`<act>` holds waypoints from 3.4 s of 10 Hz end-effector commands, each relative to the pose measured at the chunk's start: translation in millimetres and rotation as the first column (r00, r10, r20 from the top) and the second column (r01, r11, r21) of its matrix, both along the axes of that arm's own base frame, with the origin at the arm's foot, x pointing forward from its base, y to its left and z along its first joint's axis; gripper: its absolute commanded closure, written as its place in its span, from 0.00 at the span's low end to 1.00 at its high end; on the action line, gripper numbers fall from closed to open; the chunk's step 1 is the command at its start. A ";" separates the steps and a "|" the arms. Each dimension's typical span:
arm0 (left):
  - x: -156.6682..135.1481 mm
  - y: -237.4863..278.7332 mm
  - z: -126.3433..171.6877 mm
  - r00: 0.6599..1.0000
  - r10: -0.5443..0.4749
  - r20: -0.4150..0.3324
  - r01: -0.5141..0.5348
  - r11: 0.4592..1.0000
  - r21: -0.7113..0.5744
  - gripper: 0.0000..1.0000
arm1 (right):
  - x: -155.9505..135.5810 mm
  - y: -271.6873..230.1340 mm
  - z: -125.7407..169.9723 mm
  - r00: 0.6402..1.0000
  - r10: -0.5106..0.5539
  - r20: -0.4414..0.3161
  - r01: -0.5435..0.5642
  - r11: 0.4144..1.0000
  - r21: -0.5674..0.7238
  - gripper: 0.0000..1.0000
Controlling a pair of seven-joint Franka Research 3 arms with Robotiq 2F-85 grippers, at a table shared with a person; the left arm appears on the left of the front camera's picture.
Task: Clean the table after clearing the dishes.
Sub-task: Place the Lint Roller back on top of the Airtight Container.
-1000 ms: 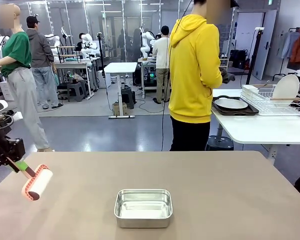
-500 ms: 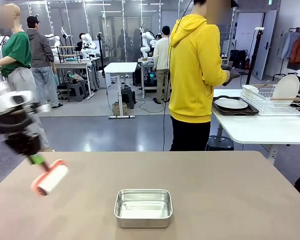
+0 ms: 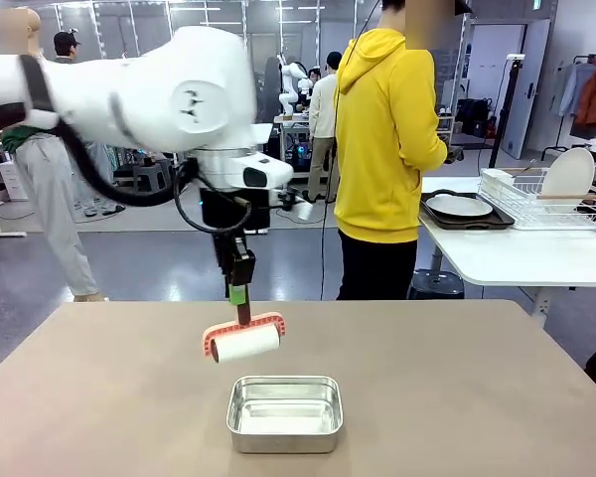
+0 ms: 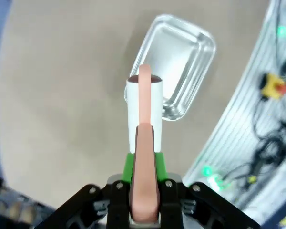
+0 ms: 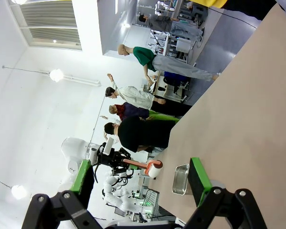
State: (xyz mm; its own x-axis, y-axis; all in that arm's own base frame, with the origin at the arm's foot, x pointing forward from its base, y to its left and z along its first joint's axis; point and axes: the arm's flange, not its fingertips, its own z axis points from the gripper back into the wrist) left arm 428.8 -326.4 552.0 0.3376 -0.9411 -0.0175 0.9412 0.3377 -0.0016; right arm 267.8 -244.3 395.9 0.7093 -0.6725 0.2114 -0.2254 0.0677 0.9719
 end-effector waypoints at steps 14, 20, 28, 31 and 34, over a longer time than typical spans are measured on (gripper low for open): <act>20.3 -65.0 -119.8 0.948 -0.313 -0.063 0.313 0.950 -0.009 0.80 | -3.5 1.1 2.4 1.000 0.006 0.008 -0.006 1.000 -0.001 0.00; 30.6 -63.5 -119.5 0.953 -0.297 -0.061 0.298 0.955 -0.004 0.41 | -3.5 1.1 2.4 1.000 0.006 0.008 -0.006 1.000 -0.001 0.00; 32.7 -66.1 -116.1 0.952 -0.299 -0.062 0.299 0.954 -0.006 0.00 | -3.5 1.1 2.4 1.000 0.006 0.008 -0.006 1.000 -0.001 0.00; 32.7 -66.1 -116.1 0.952 -0.299 -0.062 0.299 0.954 -0.006 0.00 | -3.5 1.1 2.4 1.000 0.006 0.008 -0.006 1.000 -0.001 0.00; 34.4 -45.5 -93.1 0.984 -0.164 -0.070 0.156 0.982 -0.108 0.00 | -3.5 1.1 2.4 1.000 0.006 0.008 -0.006 1.000 -0.001 0.00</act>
